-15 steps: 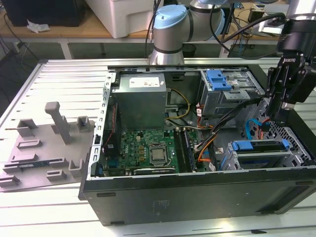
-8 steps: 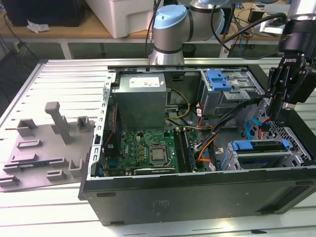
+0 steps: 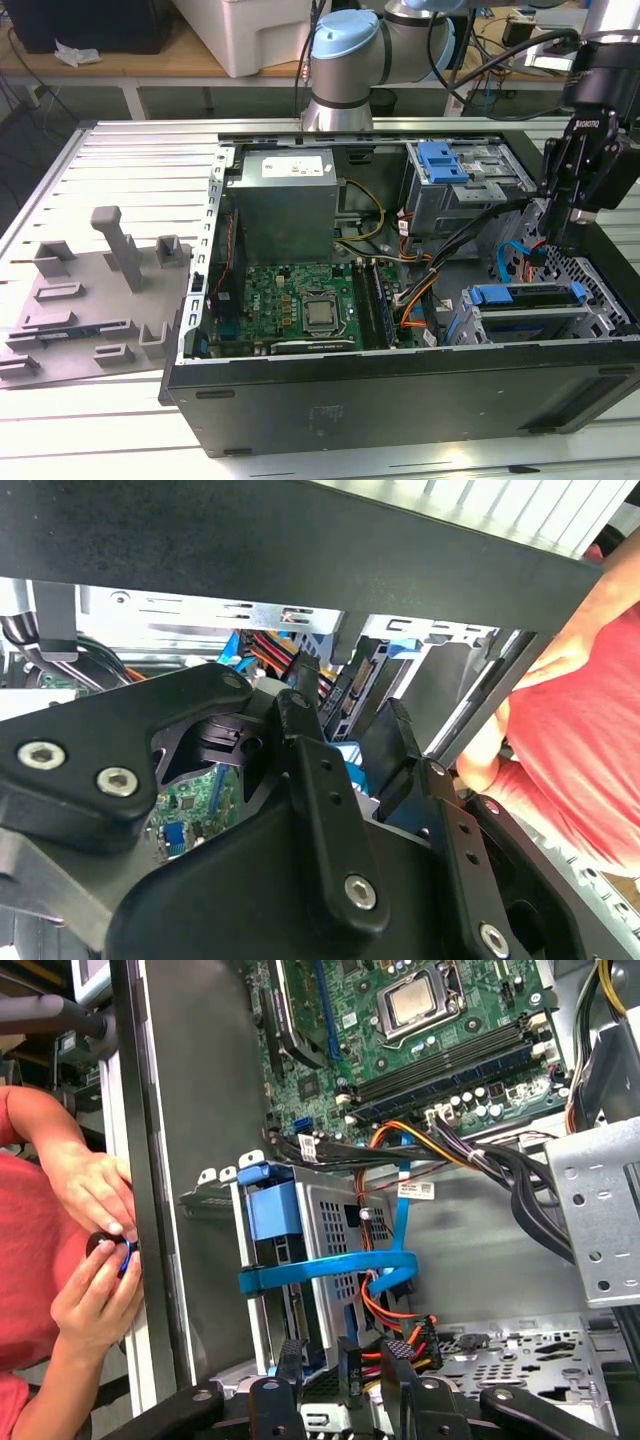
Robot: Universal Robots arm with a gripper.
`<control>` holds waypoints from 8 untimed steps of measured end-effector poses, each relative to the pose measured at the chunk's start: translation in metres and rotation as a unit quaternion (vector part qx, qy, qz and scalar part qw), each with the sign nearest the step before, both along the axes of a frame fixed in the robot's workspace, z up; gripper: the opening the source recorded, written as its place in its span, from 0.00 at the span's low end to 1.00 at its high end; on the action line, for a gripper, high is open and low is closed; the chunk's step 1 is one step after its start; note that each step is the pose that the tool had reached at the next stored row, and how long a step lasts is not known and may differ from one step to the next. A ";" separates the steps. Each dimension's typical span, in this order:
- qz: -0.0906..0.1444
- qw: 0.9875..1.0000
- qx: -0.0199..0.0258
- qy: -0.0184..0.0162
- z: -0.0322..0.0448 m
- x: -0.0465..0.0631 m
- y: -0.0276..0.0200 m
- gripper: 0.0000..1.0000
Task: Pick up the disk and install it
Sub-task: 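Insert the first disk wire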
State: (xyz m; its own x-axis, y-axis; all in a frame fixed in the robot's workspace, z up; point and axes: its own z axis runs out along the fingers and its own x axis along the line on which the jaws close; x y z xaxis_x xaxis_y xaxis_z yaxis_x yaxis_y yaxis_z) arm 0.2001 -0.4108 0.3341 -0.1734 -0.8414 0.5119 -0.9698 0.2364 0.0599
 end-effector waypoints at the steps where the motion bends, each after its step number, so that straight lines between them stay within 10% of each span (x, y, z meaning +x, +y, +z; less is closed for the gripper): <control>1: 0.000 1.000 0.000 0.000 0.0000 0.000 0.0000 0.44; 8: 0.000 1.000 0.000 0.000 0.0000 -0.001 0.0000 0.18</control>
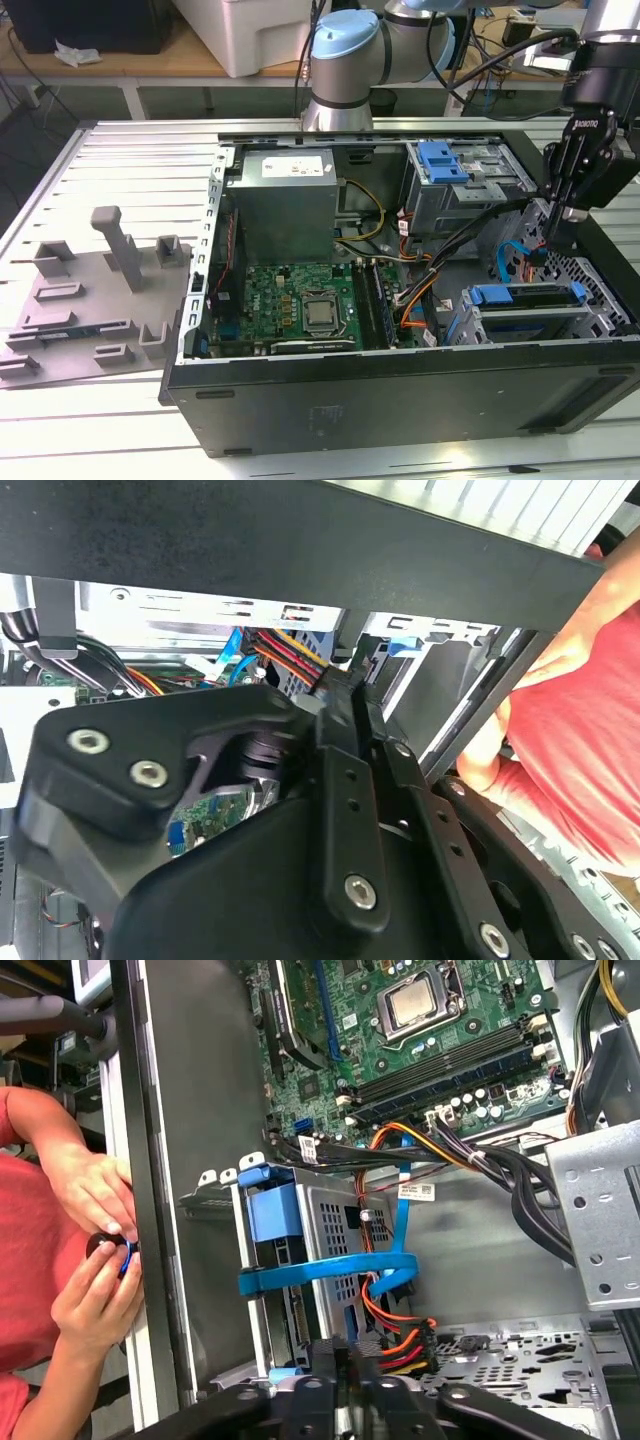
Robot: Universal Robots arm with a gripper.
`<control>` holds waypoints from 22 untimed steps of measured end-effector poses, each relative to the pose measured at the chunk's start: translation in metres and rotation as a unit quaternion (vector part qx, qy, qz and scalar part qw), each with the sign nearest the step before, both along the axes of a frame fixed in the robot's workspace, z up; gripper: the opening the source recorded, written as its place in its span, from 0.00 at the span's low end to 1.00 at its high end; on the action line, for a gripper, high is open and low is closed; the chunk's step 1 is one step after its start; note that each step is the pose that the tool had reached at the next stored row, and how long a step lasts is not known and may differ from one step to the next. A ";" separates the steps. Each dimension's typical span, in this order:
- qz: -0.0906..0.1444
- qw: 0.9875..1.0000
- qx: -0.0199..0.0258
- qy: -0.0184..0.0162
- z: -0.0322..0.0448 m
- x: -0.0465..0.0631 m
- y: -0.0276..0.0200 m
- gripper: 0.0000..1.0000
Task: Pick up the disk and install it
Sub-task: 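Insert the first disk wire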
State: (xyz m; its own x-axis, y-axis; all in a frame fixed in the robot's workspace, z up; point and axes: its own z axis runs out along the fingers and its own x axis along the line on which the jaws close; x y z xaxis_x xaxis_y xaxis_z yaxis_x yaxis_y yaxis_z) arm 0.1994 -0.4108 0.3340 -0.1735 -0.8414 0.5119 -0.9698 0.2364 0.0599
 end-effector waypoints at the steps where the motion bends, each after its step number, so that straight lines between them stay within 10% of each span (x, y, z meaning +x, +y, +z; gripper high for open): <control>1: 0.000 1.000 0.000 0.000 0.0000 0.000 0.0000 0.18; 13: 0.000 1.000 0.000 0.000 -0.0002 -0.001 -0.0001 0.17; 22: 0.000 1.000 -0.009 -0.001 0.0083 -0.007 -0.0011 0.17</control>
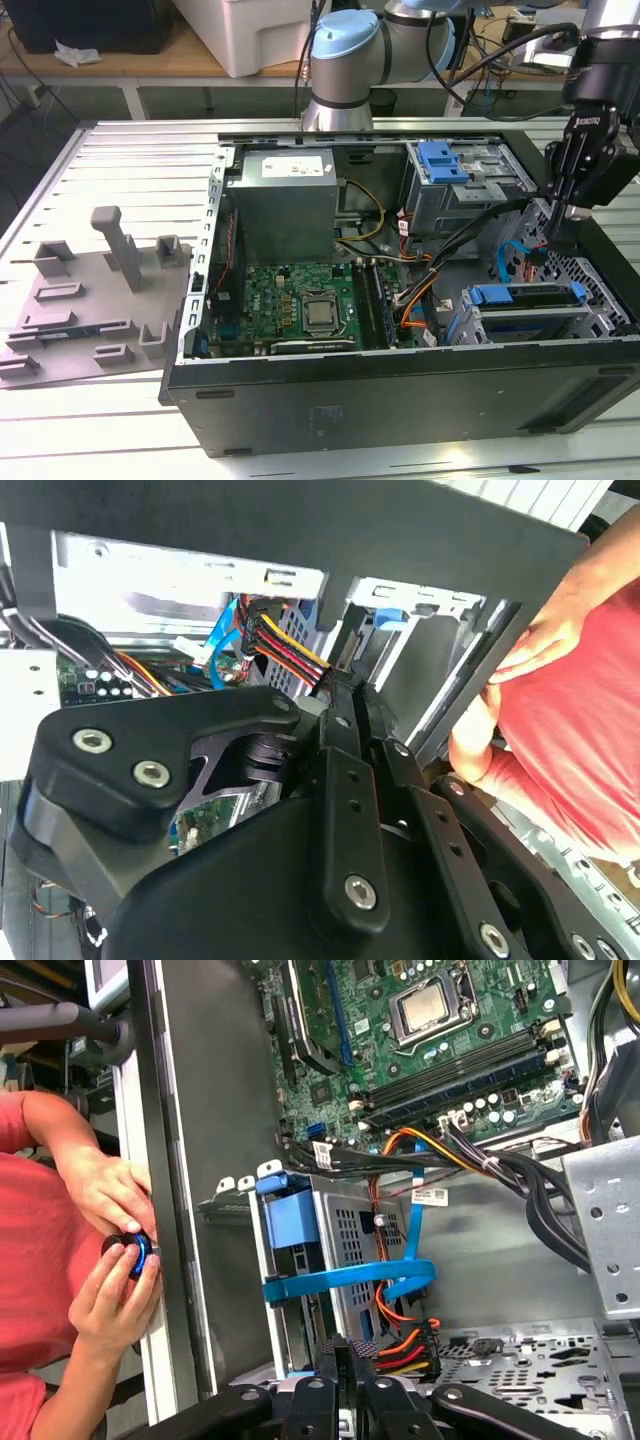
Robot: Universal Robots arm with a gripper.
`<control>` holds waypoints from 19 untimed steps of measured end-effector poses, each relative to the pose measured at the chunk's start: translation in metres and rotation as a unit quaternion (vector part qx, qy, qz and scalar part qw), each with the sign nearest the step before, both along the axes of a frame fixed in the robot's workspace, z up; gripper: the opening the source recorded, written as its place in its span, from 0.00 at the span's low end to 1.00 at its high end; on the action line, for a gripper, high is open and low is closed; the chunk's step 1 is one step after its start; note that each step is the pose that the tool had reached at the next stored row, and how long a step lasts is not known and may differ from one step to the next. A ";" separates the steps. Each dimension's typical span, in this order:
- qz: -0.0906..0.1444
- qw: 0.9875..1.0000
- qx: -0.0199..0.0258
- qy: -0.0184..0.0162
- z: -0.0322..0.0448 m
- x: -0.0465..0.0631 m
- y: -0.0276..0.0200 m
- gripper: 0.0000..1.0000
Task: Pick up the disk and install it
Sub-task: 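Insert the first disk wire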
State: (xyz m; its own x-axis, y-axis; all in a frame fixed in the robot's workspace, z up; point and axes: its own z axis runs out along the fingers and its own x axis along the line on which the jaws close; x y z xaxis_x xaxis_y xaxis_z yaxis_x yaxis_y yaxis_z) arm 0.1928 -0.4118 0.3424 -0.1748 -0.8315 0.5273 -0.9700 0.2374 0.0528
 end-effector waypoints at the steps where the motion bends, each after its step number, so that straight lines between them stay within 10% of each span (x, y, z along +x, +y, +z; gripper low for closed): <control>1: 0.000 1.000 0.000 -0.005 0.0086 -0.008 -0.0003 0.17; 19: 0.032 0.999 0.035 -0.016 0.0153 -0.015 -0.0103 0.17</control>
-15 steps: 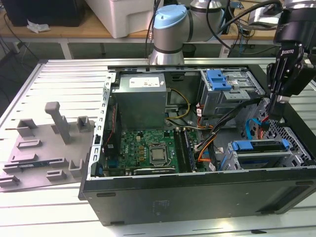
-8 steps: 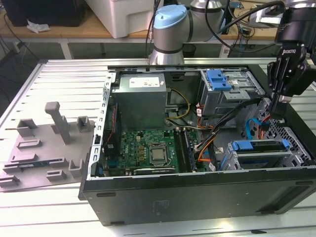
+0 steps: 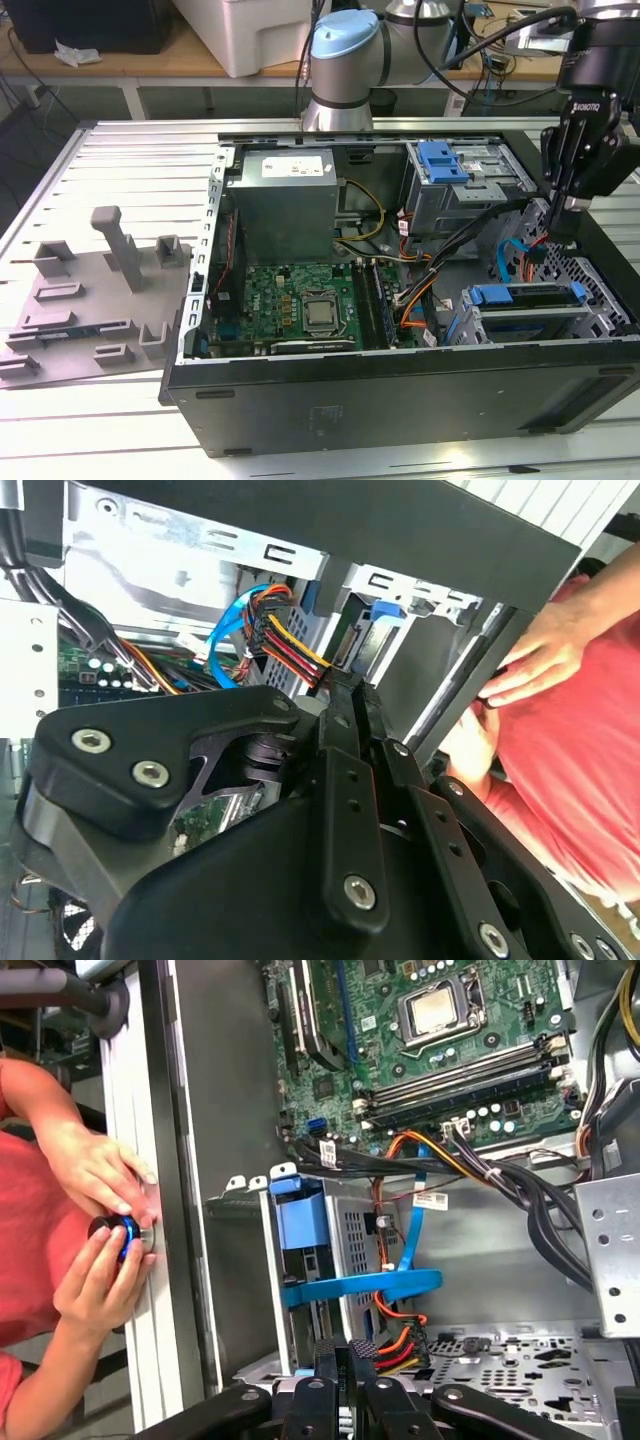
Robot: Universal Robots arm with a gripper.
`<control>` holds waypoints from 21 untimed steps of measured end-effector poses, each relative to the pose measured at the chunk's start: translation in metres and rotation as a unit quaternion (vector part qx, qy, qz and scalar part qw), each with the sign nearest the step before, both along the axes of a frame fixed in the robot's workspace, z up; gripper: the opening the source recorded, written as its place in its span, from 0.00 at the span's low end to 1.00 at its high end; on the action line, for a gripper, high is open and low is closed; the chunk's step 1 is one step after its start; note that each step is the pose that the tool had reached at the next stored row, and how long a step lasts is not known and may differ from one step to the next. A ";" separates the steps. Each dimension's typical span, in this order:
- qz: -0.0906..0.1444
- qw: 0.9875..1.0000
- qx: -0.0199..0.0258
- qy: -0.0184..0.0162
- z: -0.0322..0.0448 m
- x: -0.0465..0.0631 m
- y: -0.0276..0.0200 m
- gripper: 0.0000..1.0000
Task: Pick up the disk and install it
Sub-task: 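Insert the first disk wire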
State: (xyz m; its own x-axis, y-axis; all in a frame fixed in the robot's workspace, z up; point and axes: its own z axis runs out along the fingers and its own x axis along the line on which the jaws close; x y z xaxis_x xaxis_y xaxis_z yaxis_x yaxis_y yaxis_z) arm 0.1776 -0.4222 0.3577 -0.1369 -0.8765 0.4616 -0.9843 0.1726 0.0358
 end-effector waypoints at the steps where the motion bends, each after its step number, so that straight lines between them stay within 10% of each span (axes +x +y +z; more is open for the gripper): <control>1: 0.000 1.000 0.008 -0.001 0.0000 -0.001 -0.0015 0.17; 21: 0.009 0.999 0.041 -0.009 0.0098 -0.010 -0.0258 0.17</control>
State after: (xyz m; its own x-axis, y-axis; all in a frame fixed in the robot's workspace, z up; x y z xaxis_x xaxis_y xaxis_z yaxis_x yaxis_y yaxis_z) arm 0.1680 -0.4480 0.3674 -0.1291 -0.9132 0.3865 -0.9878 0.1525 0.0304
